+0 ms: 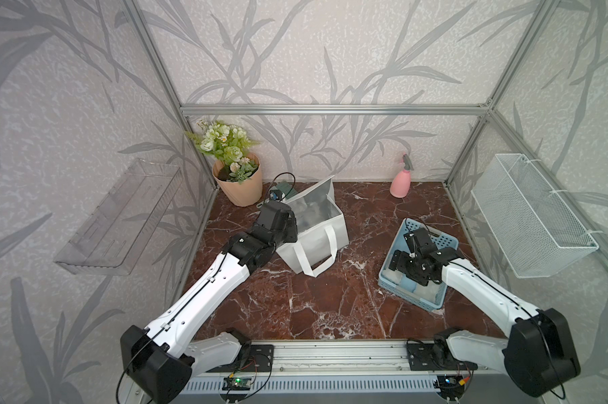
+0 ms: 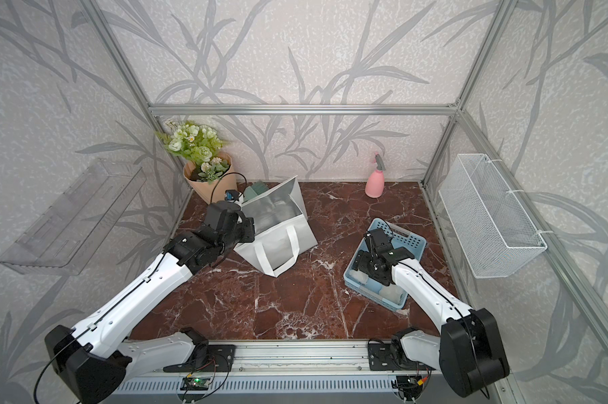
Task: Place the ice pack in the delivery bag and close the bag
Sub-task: Pick up the ice pack from the bin.
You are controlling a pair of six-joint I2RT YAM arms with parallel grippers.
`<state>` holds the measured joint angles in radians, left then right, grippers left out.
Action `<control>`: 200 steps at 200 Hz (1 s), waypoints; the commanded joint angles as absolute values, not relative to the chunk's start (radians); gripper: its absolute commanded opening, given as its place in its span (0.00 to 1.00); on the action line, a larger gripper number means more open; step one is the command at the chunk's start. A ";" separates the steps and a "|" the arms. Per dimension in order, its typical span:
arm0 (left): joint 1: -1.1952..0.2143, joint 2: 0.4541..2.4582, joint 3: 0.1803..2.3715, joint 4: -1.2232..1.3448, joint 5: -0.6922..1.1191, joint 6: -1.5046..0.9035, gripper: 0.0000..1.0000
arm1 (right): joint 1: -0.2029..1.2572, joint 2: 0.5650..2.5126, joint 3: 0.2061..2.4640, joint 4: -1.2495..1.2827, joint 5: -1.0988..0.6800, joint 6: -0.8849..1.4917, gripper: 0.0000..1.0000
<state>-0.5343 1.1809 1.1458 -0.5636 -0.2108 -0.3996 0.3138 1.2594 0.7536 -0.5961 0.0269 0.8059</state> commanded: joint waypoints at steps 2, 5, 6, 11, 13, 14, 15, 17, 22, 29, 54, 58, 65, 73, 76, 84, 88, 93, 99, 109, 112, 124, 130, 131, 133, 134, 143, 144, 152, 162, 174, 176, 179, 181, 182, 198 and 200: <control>-0.533 1.186 1.172 -0.586 -0.184 -0.380 0.01 | 0.304 1.328 0.765 -0.497 0.026 0.856 0.88; -0.533 1.187 1.173 -0.587 -0.185 -0.379 0.01 | 0.303 1.339 0.767 -0.490 0.023 0.855 0.88; -0.532 1.187 1.173 -0.588 -0.184 -0.379 0.01 | 0.303 1.342 0.769 -0.488 0.022 0.855 0.88; -0.532 1.188 1.173 -0.589 -0.186 -0.380 0.01 | 0.301 1.361 0.771 -0.481 0.020 0.856 0.88; -0.533 1.187 1.173 -0.590 -0.185 -0.380 0.01 | 0.301 1.369 0.773 -0.480 0.021 0.857 0.88; -0.533 1.187 1.173 -0.589 -0.184 -0.380 0.01 | 0.300 1.372 0.775 -0.480 0.021 0.858 0.88; -0.532 1.187 1.173 -0.590 -0.185 -0.380 0.01 | 0.300 1.376 0.775 -0.480 0.021 0.858 0.88; -0.533 1.187 1.173 -0.590 -0.185 -0.379 0.01 | 0.298 1.384 0.778 -0.480 0.021 0.861 0.89; -0.532 1.187 1.173 -0.591 -0.184 -0.380 0.01 | 0.294 1.404 0.782 -0.479 0.019 0.865 0.90; -0.533 1.187 1.175 -0.595 -0.185 -0.381 0.01 | 0.289 1.433 0.788 -0.479 0.013 0.867 0.91; -0.533 1.185 1.179 -0.599 -0.187 -0.383 0.01 | 0.282 1.511 0.816 -0.510 0.026 0.874 0.91; -0.533 1.185 1.180 -0.598 -0.187 -0.382 0.01 | 0.282 1.520 0.816 -0.509 0.027 0.876 0.91; -0.532 1.183 1.178 -0.597 -0.187 -0.383 0.01 | 0.282 1.530 0.815 -0.507 0.030 0.879 0.91; -0.532 1.183 1.178 -0.597 -0.186 -0.385 0.01 | 0.283 1.542 0.813 -0.502 0.031 0.881 0.91; -0.533 1.182 1.178 -0.597 -0.186 -0.386 0.01 | 0.282 1.545 0.813 -0.497 0.031 0.881 0.91; -0.533 1.184 1.176 -0.594 -0.184 -0.386 0.01 | 0.282 1.560 0.810 -0.487 0.028 0.879 0.91; -0.533 1.184 1.176 -0.593 -0.182 -0.387 0.01 | 0.282 1.568 0.811 -0.485 0.028 0.879 0.91; -0.531 1.187 1.176 -0.593 -0.181 -0.387 0.01 | 0.282 1.581 0.816 -0.491 0.027 0.880 0.90; -0.532 1.187 1.175 -0.593 -0.178 -0.388 0.01 | 0.282 1.597 0.823 -0.499 0.021 0.880 0.90; -0.532 1.187 1.175 -0.592 -0.175 -0.385 0.01 | 0.282 1.615 0.830 -0.507 0.010 0.877 0.86; -0.531 1.187 1.176 -0.592 -0.176 -0.384 0.01 | 0.281 1.619 0.829 -0.505 0.008 0.877 0.84; -0.532 1.187 1.175 -0.592 -0.177 -0.378 0.01 | 0.282 1.615 0.816 -0.493 0.011 0.877 0.72; -0.532 1.188 1.174 -0.592 -0.178 -0.373 0.01 | 0.282 1.606 0.810 -0.493 0.014 0.876 0.65; -0.532 1.188 1.174 -0.592 -0.178 -0.372 0.01 | 0.282 1.605 0.810 -0.494 0.016 0.875 0.64; -0.532 1.187 1.174 -0.593 -0.179 -0.371 0.01 | 0.282 1.602 0.809 -0.494 0.017 0.875 0.63; -0.533 1.187 1.174 -0.593 -0.179 -0.371 0.01 | 0.282 1.599 0.809 -0.495 0.017 0.874 0.62; -0.532 1.189 1.175 -0.595 -0.180 -0.364 0.01 | 0.282 1.579 0.805 -0.503 0.022 0.871 0.59; -0.532 1.189 1.176 -0.595 -0.181 -0.363 0.01 | 0.282 1.577 0.804 -0.505 0.022 0.870 0.59; -0.531 1.191 1.176 -0.597 -0.180 -0.360 0.01 | 0.282 1.555 0.804 -0.515 0.028 0.867 0.59; -0.532 1.190 1.176 -0.595 -0.180 -0.356 0.01 | 0.282 1.526 0.804 -0.533 0.036 0.861 0.55; -0.531 1.193 1.175 -0.594 -0.180 -0.355 0.01 | 0.281 1.483 0.805 -0.553 0.048 0.852 0.52; -0.531 1.194 1.176 -0.594 -0.179 -0.355 0.01 | 0.281 1.475 0.805 -0.556 0.051 0.851 0.52; -0.532 1.195 1.176 -0.593 -0.177 -0.354 0.01 | 0.281 1.462 0.806 -0.561 0.054 0.848 0.51; -0.532 1.195 1.176 -0.594 -0.177 -0.354 0.01 | 0.280 1.454 0.805 -0.564 0.058 0.847 0.51; -0.532 1.196 1.175 -0.594 -0.176 -0.354 0.01 | 0.280 1.449 0.805 -0.566 0.059 0.846 0.50; -0.532 1.203 1.178 -0.594 -0.169 -0.347 0.01 | 0.273 1.374 0.813 -0.599 0.074 0.827 0.42; -0.532 1.204 1.178 -0.594 -0.168 -0.346 0.01 | 0.273 1.364 0.814 -0.603 0.077 0.824 0.41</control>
